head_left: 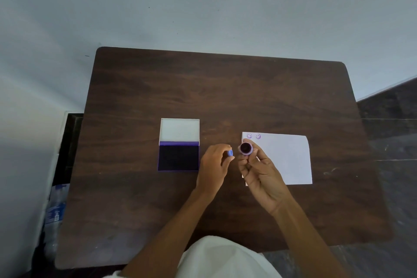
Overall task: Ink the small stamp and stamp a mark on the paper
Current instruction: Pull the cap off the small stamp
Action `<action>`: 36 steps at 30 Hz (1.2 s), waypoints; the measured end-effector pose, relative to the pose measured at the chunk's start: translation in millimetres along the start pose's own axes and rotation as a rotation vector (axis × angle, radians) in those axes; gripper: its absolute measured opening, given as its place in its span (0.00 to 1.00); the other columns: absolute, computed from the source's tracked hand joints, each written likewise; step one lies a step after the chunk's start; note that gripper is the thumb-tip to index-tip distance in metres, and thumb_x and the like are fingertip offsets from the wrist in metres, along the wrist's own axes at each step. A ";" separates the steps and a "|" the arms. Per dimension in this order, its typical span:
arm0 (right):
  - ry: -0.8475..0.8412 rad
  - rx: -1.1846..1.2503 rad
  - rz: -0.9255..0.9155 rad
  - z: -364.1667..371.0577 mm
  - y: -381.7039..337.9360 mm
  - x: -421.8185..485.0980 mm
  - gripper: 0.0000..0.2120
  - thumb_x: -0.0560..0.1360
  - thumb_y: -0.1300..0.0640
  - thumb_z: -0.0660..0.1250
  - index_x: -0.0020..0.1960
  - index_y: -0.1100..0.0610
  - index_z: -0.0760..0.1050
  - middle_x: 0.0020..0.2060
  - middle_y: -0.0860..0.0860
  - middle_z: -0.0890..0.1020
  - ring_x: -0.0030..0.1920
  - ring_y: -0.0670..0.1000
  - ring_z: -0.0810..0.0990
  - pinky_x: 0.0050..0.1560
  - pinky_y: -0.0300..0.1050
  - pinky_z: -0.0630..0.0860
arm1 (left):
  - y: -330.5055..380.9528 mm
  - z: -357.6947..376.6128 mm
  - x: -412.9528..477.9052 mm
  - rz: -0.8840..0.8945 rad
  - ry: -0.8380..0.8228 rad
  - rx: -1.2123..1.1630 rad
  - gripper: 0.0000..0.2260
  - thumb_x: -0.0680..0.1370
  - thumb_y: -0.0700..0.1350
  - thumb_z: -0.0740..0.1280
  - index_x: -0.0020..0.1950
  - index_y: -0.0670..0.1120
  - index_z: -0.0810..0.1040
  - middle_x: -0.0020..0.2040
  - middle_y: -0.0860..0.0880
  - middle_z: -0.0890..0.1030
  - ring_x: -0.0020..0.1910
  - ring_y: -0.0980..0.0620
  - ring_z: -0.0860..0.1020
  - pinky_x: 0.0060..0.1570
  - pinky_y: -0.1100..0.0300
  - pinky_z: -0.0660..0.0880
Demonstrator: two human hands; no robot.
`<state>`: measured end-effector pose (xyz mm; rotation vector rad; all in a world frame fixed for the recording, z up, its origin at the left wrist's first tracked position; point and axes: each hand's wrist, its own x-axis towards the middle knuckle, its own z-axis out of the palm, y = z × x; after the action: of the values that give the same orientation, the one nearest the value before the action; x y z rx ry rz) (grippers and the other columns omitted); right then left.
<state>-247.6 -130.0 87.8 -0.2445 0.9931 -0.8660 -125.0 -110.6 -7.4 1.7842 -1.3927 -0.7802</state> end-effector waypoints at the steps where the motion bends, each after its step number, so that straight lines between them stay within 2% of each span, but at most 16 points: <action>1: -0.003 -0.003 -0.006 0.7 -1.9 -0.8 0.14 0.70 0.62 0.69 0.54 0.57 0.83 0.52 0.55 0.86 0.50 0.51 0.85 0.45 0.41 0.82 | -1.1 1.7 1.2 0.002 -0.008 0.028 0.11 0.76 0.44 0.72 0.57 0.41 0.82 0.55 0.45 0.84 0.54 0.50 0.81 0.54 0.67 0.73; 4: 0.010 -0.036 -0.030 1.9 -7.0 -1.8 0.14 0.71 0.63 0.68 0.56 0.57 0.82 0.53 0.55 0.85 0.50 0.51 0.85 0.46 0.40 0.82 | -4.7 5.3 2.9 -0.013 -0.010 0.060 0.10 0.75 0.41 0.74 0.54 0.40 0.82 0.52 0.43 0.85 0.51 0.48 0.82 0.53 0.67 0.73; 7: 0.012 -0.097 -0.065 3.3 -10.7 -1.5 0.12 0.71 0.63 0.68 0.53 0.55 0.83 0.52 0.54 0.85 0.51 0.51 0.85 0.46 0.40 0.81 | -6.8 7.7 3.4 -0.003 0.000 0.083 0.11 0.72 0.39 0.76 0.52 0.37 0.83 0.50 0.41 0.85 0.48 0.45 0.84 0.52 0.65 0.73; 10: -0.007 -0.140 -0.102 5.1 -12.7 -1.0 0.12 0.69 0.62 0.69 0.52 0.56 0.83 0.51 0.54 0.86 0.51 0.52 0.85 0.46 0.39 0.81 | -3.5 7.7 3.6 0.000 -0.030 0.114 0.14 0.75 0.41 0.74 0.60 0.39 0.81 0.58 0.42 0.83 0.58 0.46 0.81 0.61 0.61 0.74; 12: -0.021 -0.172 -0.128 5.5 -13.4 -0.2 0.12 0.69 0.62 0.69 0.53 0.56 0.82 0.51 0.54 0.86 0.52 0.52 0.85 0.47 0.39 0.81 | 5.7 2.3 5.8 -0.031 -0.009 0.042 0.15 0.77 0.44 0.71 0.63 0.41 0.79 0.63 0.44 0.81 0.63 0.49 0.78 0.65 0.57 0.74; 15: -0.034 -0.254 -0.181 5.9 -12.9 1.1 0.12 0.70 0.60 0.69 0.52 0.54 0.82 0.51 0.52 0.86 0.53 0.53 0.84 0.48 0.39 0.81 | 29.3 -19.3 10.9 -0.162 0.079 -0.242 0.12 0.79 0.48 0.69 0.60 0.45 0.81 0.57 0.50 0.84 0.54 0.59 0.82 0.56 0.61 0.80; 18: 0.008 -0.424 -0.249 7.6 -10.0 2.0 0.11 0.70 0.55 0.70 0.52 0.50 0.82 0.52 0.50 0.86 0.54 0.53 0.84 0.53 0.41 0.81 | 45.4 -47.4 9.3 -0.291 -0.009 -0.564 0.12 0.77 0.51 0.69 0.59 0.48 0.82 0.53 0.54 0.85 0.51 0.61 0.83 0.50 0.66 0.80; 22: 0.043 -0.652 -0.298 9.6 -0.2 2.0 0.11 0.71 0.50 0.69 0.53 0.46 0.81 0.52 0.46 0.85 0.53 0.51 0.84 0.52 0.41 0.80 | 49.6 -68.7 -3.5 -0.251 -0.092 -0.666 0.16 0.72 0.51 0.74 0.59 0.50 0.82 0.52 0.58 0.85 0.52 0.58 0.84 0.50 0.67 0.80; 25: 0.044 -0.752 -0.332 13.3 8.7 2.2 0.09 0.72 0.50 0.70 0.53 0.44 0.80 0.49 0.41 0.85 0.49 0.47 0.84 0.44 0.35 0.80 | 48.9 -69.1 -10.1 -0.276 -0.040 -0.682 0.15 0.71 0.47 0.77 0.56 0.52 0.82 0.48 0.62 0.85 0.50 0.58 0.84 0.48 0.68 0.79; 27: 0.041 -0.790 -0.358 16.1 14.7 2.7 0.08 0.73 0.52 0.71 0.51 0.43 0.80 0.48 0.38 0.85 0.49 0.44 0.83 0.43 0.31 0.78 | 44.8 -69.4 -12.9 -0.298 0.008 -0.691 0.14 0.70 0.46 0.78 0.55 0.53 0.82 0.49 0.60 0.86 0.49 0.58 0.85 0.48 0.67 0.80; 29: 0.035 -0.803 -0.370 16.6 19.5 3.1 0.08 0.73 0.53 0.72 0.51 0.44 0.80 0.47 0.36 0.85 0.50 0.43 0.83 0.43 0.29 0.77 | 41.0 -71.1 -15.1 -0.314 0.030 -0.707 0.14 0.70 0.46 0.78 0.54 0.53 0.83 0.48 0.60 0.86 0.49 0.58 0.85 0.48 0.67 0.80; 33: 0.018 -0.847 -0.409 17.0 26.3 3.1 0.11 0.72 0.54 0.71 0.55 0.48 0.80 0.49 0.37 0.85 0.51 0.44 0.83 0.47 0.29 0.77 | 31.8 -77.4 -17.8 -0.365 -0.005 -0.745 0.13 0.71 0.45 0.76 0.51 0.59 0.81 0.44 0.67 0.85 0.49 0.62 0.84 0.46 0.71 0.78; 36: 0.034 -0.909 -0.469 21.1 34.1 4.3 0.10 0.72 0.54 0.71 0.53 0.47 0.80 0.46 0.34 0.85 0.49 0.42 0.83 0.46 0.26 0.76 | 18.6 -81.2 -19.0 -0.415 -0.063 -0.776 0.11 0.72 0.46 0.75 0.51 0.59 0.82 0.45 0.65 0.85 0.50 0.62 0.83 0.46 0.71 0.79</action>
<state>-211.4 -115.0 78.1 -1.2772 1.3409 -0.7797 -72.9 -80.4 53.2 1.4184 -0.5958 -1.3761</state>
